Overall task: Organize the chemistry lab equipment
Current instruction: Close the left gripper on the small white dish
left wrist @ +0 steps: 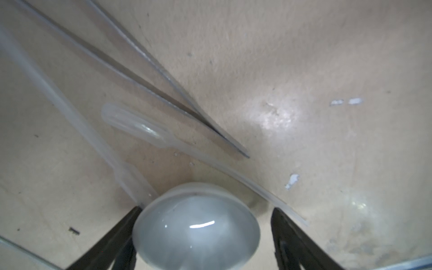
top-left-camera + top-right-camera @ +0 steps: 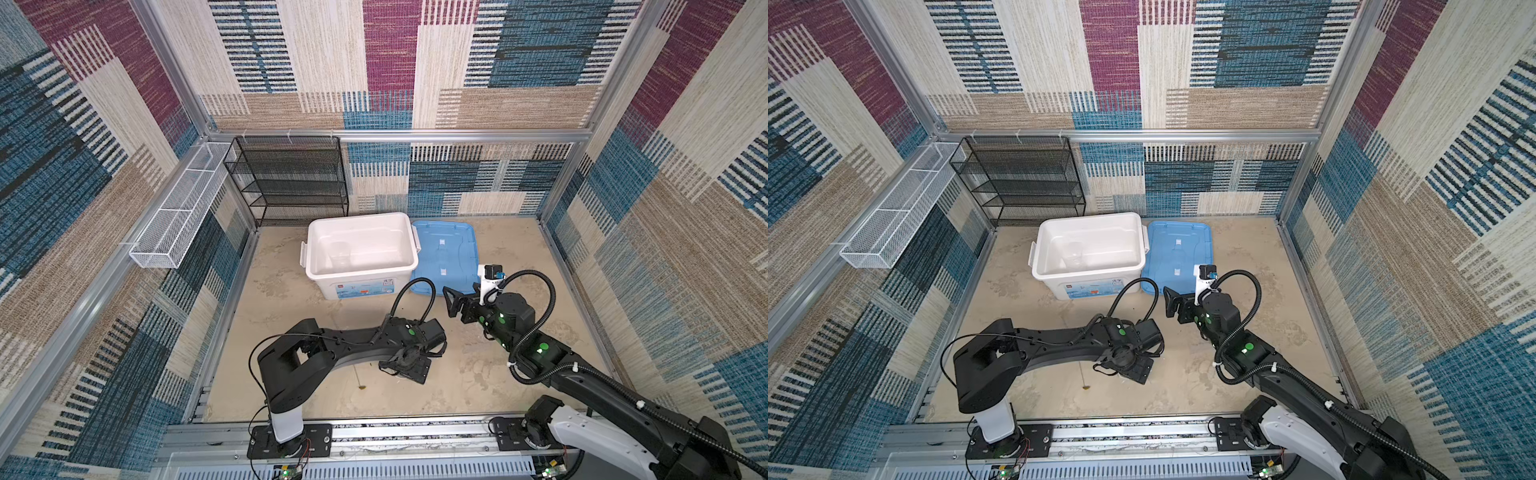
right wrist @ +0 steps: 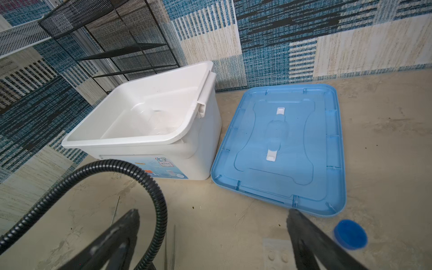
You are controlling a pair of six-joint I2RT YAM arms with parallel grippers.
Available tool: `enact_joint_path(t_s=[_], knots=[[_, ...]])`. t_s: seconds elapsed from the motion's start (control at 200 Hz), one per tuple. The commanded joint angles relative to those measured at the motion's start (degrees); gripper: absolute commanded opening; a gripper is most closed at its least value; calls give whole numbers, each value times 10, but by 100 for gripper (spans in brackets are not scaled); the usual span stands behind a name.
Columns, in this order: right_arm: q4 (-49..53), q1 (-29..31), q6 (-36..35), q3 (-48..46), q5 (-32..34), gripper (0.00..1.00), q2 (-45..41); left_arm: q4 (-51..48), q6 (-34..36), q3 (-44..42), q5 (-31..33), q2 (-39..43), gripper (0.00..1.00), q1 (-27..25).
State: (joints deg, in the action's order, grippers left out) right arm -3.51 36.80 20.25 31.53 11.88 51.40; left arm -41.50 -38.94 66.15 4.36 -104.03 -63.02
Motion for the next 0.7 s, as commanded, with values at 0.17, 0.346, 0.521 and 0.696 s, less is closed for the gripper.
enact_joint_path(t_s=[0.17, 0.346, 0.521, 0.696], knots=[[-24, 1, -11, 5, -28, 99, 7, -21, -4, 11, 30, -8, 82, 1], [-37, 1, -7, -2, -33, 100, -1, -21, -3, 12, 30, -11, 76, 0], [-35, 1, -12, -2, -29, 99, -1, -22, -2, 12, 31, -6, 71, 1], [-40, 1, -11, -1, -38, 99, 9, -24, -4, 10, 35, -2, 70, 1]])
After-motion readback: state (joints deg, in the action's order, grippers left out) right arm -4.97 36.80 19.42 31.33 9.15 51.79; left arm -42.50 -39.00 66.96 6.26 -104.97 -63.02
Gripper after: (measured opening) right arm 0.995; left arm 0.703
